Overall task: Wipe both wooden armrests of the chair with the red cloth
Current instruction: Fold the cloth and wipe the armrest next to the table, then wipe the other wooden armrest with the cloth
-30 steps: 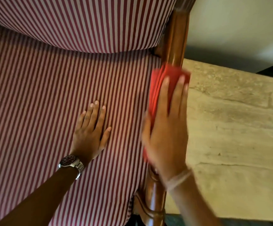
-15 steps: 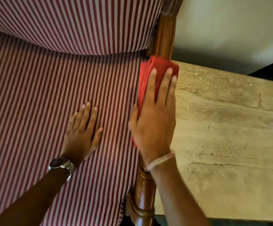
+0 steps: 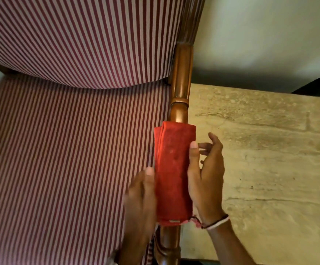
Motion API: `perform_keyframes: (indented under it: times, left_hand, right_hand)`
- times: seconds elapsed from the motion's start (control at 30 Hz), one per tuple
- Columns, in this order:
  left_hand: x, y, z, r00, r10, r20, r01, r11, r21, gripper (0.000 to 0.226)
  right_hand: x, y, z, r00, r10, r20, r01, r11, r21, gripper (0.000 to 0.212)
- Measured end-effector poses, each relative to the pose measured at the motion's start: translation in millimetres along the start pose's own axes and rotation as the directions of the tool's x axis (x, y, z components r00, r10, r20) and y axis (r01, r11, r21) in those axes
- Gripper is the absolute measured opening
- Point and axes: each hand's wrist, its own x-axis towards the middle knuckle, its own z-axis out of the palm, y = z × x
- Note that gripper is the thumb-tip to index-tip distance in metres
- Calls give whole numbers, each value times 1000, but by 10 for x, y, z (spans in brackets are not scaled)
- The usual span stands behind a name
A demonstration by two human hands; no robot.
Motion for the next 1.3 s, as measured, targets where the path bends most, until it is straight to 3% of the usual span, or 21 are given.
perform_keyframes:
  times: [0.07,0.13,0.27,0.4,0.47,0.57,0.7,0.77,0.83,0.97,1.13,1.2,1.3]
  left_hand:
    - [-93,157,165,1000,25,-10,-22,976,216,72]
    - [-76,225,281,997,60,-41,-40,926,375,75]
    - [116,244,300,996,71,-61,-49,950,307,81]
    - [342,399,233,997,72,-13,-68,973,219,58]
    - [401,473,93,994,105,-1,-103,971,216,53]
    - [462,447,-456,990,141,26,-144,967,210,63]
    - [564,293,-1492,972,236,4,-230,941,247,63]
    - [645,173,-2140,967,241,-79,-210,936,283,63]
    - [691,175,-2653,956,230,-180,-170,940,297,68]
    - [920,167,-3756,888,270,-372,-96,900,424,56]
    - [1166,-77,-4760,815,354,-458,-2,793,610,40]
    - [1281,-228,-4947,820,310,-482,76,775,628,39]
    - [1457,-464,-4975,894,113,-434,233,710,664,45]
  right_hand:
    - [63,-37,100,999,-3,42,2,1000,7,55]
    - [46,-83,208,999,-44,-2,44,998,-38,49]
    - [164,-205,381,975,-174,-142,142,967,-211,35]
    - [406,-407,431,945,-261,-197,190,929,-318,32]
    - [393,-538,466,931,-292,-219,234,938,-254,31]
    - [187,-813,638,927,-300,-226,311,950,18,22]
    - [-179,-1316,1108,976,-207,-64,214,868,449,29]
    - [-436,-1705,1546,981,-178,78,89,768,634,34]
    - [-635,-2041,1880,955,-211,207,1,701,713,37]
    - [-944,-2797,2567,848,-400,347,73,738,671,42]
    - [-1163,-3422,3325,769,-515,379,246,785,569,50]
    - [-1247,-3497,3603,751,-507,423,279,824,493,50]
    - [-1318,-3428,3897,705,-438,558,318,898,303,56]
